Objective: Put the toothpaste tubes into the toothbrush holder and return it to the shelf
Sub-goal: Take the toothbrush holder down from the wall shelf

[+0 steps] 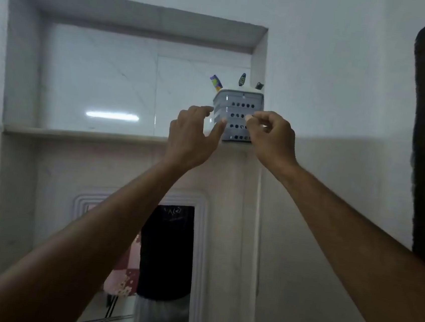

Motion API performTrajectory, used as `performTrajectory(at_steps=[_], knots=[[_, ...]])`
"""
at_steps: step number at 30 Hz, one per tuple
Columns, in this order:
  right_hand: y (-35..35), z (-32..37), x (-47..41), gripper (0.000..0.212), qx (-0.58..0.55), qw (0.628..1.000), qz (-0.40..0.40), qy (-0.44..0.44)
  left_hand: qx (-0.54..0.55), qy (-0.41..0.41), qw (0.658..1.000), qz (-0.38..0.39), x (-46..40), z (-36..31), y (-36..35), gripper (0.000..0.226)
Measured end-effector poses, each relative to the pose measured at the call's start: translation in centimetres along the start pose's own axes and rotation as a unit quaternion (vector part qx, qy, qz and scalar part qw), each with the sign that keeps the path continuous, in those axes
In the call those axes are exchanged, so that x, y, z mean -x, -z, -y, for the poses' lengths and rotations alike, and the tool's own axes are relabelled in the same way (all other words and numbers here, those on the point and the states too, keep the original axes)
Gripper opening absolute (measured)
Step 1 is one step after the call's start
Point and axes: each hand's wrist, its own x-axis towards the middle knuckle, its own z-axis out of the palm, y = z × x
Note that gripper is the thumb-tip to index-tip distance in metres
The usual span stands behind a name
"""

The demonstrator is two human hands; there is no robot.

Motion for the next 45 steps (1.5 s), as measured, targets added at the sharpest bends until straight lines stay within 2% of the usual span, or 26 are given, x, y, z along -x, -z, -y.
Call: performTrajectory(at_steps=[4, 10, 14, 16, 19, 24, 28, 31, 35, 39, 45], knots=[[-0.7, -1.7, -2.0, 0.044, 0.030, 0.999, 0.023, -0.039, 0.000, 0.013, 1.000, 0.012, -1.7, -0.3, -1.9, 0.064], [-1.8, -3.4, -3.7, 0.047, 0.040, 0.999, 0.011, -0.025, -0.017, 0.107, 0.994, 0.035, -3.6, -1.8, -4.6, 0.068], [-2.7, -3.9, -4.0, 0.047, 0.050, 0.998, 0.016, -0.021, 0.045, 0.158, 0.983, 0.076, -4.3, -2.1, -5.9, 0.059], [-3.1, -3.9, -3.9, 0.054, 0.019, 0.999, 0.029, -0.036, 0.089, 0.169, 0.979, 0.078, -4.7, -2.1, -6.2, 0.053], [-2.9, -3.8, -3.6, 0.060, -0.023, 0.997, 0.035, -0.058, 0.089, 0.171, 0.980, 0.050, -4.8, -2.3, -6.0, 0.054], [-2.4, -3.6, -3.6, 0.044, -0.097, 0.991, 0.056, -0.071, 0.101, 0.142, 0.985, 0.013, -3.9, -3.0, -4.5, 0.050], [-1.0, -2.3, -2.5, 0.049, -0.162, 0.982, 0.049, -0.080, 0.106, 0.132, 0.985, -0.012, -2.1, -3.8, -2.0, 0.052], [0.4, -1.1, -0.1, 0.044, -0.216, 0.970, 0.068, -0.093, 0.141, 0.127, 0.982, -0.007, 0.6, -4.4, 0.6, 0.049], [2.6, 0.9, 5.2, 0.046, -0.279, 0.945, 0.116, -0.122, 0.184, 0.119, 0.976, 0.022, 5.5, -4.5, 4.8, 0.056], [3.6, 2.1, 12.5, 0.046, -0.279, 0.937, 0.147, -0.152, 0.202, 0.128, 0.967, 0.085, 12.3, -3.7, 9.5, 0.059], [3.0, 1.0, 24.5, 0.053, -0.247, 0.925, 0.196, -0.214, 0.231, 0.199, 0.935, 0.182, 22.7, -0.8, 13.5, 0.069]])
